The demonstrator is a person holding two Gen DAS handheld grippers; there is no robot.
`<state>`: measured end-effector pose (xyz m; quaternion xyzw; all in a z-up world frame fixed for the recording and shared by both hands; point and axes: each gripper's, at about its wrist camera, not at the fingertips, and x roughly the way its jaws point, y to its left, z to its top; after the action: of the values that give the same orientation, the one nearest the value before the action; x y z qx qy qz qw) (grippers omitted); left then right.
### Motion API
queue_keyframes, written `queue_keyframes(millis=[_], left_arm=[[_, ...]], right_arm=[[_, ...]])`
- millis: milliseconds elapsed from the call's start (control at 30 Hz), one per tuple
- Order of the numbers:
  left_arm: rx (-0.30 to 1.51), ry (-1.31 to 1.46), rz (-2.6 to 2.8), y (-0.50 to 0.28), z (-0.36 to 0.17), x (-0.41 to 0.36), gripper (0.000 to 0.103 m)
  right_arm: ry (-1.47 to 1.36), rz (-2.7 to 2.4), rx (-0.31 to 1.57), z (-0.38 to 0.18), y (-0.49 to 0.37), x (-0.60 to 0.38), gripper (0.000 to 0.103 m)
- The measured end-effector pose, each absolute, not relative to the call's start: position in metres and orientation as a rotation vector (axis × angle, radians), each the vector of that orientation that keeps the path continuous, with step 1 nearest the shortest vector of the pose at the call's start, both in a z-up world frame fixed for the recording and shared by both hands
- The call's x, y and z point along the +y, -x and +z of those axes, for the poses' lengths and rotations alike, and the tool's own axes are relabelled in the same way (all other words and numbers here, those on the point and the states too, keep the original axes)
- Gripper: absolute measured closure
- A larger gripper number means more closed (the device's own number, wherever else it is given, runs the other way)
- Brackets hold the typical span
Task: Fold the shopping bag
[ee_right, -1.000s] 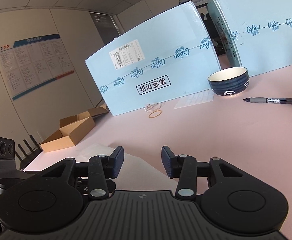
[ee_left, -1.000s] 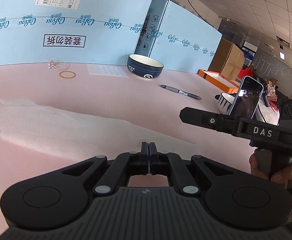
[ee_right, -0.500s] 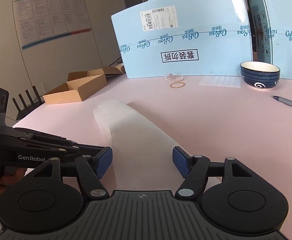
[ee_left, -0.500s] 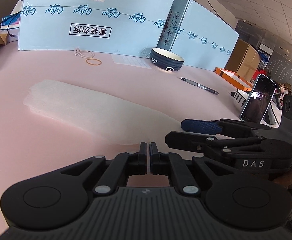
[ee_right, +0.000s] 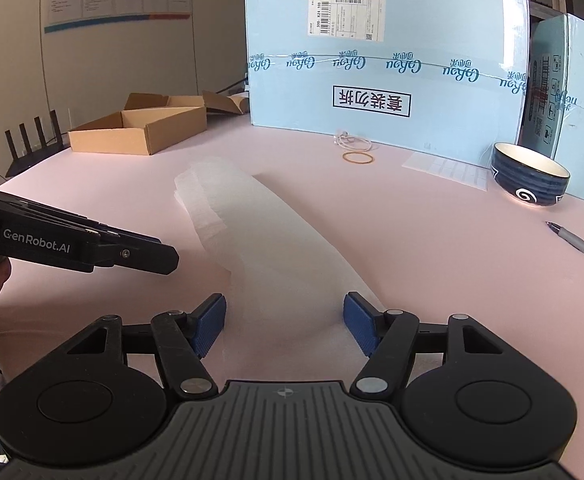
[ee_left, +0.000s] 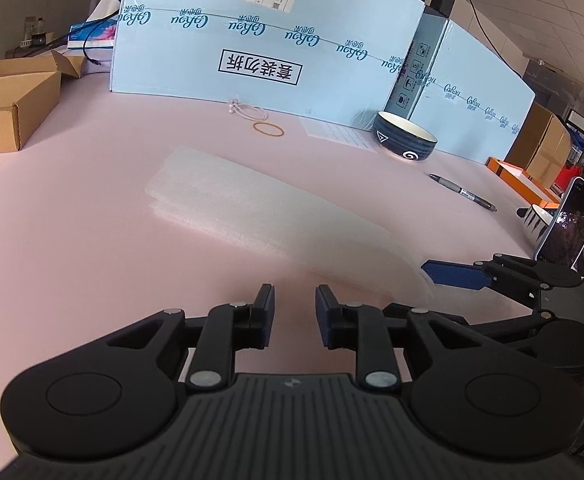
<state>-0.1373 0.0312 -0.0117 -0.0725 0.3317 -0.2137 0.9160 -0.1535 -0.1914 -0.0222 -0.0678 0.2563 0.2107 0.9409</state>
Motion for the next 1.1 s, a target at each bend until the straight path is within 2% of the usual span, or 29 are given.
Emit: queue_keyframes(millis=[167,233,300,433,667,800,1100], left_arm=[[0.68,0.143,-0.445,0.137,-0.012,0.028,0.081],[0.68,0.143,-0.446,0.137,-0.012,0.028,0.081],[0.681,0.142,-0.447,0.137,-0.011,0.027,0.08],[0.68,0.143,-0.455,0.137,-0.011,0.024,0.074],[0.678,0.149,-0.515,0.137,-0.009,0.015,0.071],[0.676,0.175,-0.592,0.135,-0.009,0.005,0.065],[0.693,0.174,-0.68,0.134,-0.015,-0.015,0.064]], right_arm=[[0.086,0.4,0.521,-0.02,0.151,-0.203,0.07],[0.058,0.39,0.522,-0.019,0.15,-0.208,0.084],[0.035,0.384,0.523,-0.017,0.149,-0.212,0.093],[-0.044,0.382,0.503,-0.014,0.149,-0.223,0.095],[-0.111,0.383,0.403,0.004,0.16,-0.235,0.095],[-0.091,0.408,0.368,0.013,0.17,-0.234,0.095],[-0.145,0.427,0.325,0.018,0.179,-0.244,0.095]])
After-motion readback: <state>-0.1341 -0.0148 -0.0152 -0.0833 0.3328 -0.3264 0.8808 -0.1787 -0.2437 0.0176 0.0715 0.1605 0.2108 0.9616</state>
